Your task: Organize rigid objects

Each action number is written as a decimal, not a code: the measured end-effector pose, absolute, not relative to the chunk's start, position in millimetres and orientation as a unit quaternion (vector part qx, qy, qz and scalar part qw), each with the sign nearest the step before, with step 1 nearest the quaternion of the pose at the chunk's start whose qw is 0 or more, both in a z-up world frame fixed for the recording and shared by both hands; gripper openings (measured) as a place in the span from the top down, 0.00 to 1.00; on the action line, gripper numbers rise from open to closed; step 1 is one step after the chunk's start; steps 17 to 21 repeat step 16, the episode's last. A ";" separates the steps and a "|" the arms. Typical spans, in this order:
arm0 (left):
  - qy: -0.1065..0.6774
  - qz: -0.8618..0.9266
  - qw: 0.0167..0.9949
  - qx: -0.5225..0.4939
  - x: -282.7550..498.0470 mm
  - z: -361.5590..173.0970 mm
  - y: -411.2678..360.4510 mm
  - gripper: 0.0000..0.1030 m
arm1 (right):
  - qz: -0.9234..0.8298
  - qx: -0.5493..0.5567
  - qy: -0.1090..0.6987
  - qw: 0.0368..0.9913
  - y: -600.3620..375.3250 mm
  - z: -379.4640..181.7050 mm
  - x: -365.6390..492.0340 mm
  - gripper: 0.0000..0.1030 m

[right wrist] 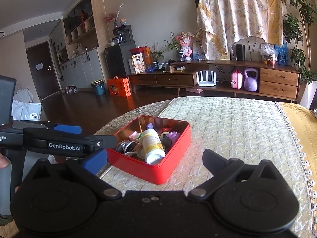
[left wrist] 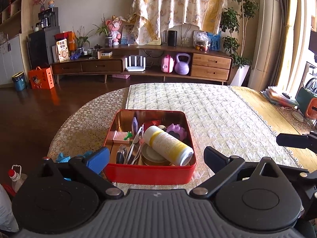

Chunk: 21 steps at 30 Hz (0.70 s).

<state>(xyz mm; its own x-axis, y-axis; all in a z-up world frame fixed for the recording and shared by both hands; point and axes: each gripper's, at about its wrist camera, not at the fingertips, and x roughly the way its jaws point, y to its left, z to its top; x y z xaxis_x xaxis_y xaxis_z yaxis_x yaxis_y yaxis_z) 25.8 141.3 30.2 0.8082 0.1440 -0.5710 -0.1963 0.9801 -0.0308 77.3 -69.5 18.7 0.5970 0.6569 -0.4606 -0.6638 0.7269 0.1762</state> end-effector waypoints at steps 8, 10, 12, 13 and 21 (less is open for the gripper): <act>0.297 0.081 0.951 -0.042 25.0 26.6 134.6 0.01 | 0.365 -0.009 0.256 0.895 -72.0 15.6 73.8 0.00; 0.300 0.082 0.949 -0.044 26.5 25.4 133.1 0.01 | 0.365 -0.006 0.257 0.895 -72.9 15.4 73.6 0.00; 0.301 0.083 0.949 -0.045 26.8 24.4 132.3 0.01 | 0.363 -0.004 0.258 0.895 -74.8 14.6 73.6 0.00; 0.301 0.086 0.949 -0.046 26.9 24.1 132.0 0.01 | 0.363 -0.003 0.258 0.895 -76.4 13.8 73.9 0.00; 0.303 0.087 0.948 -0.048 27.1 23.9 129.8 0.01 | 0.357 0.000 0.259 0.897 -81.1 11.8 75.3 0.00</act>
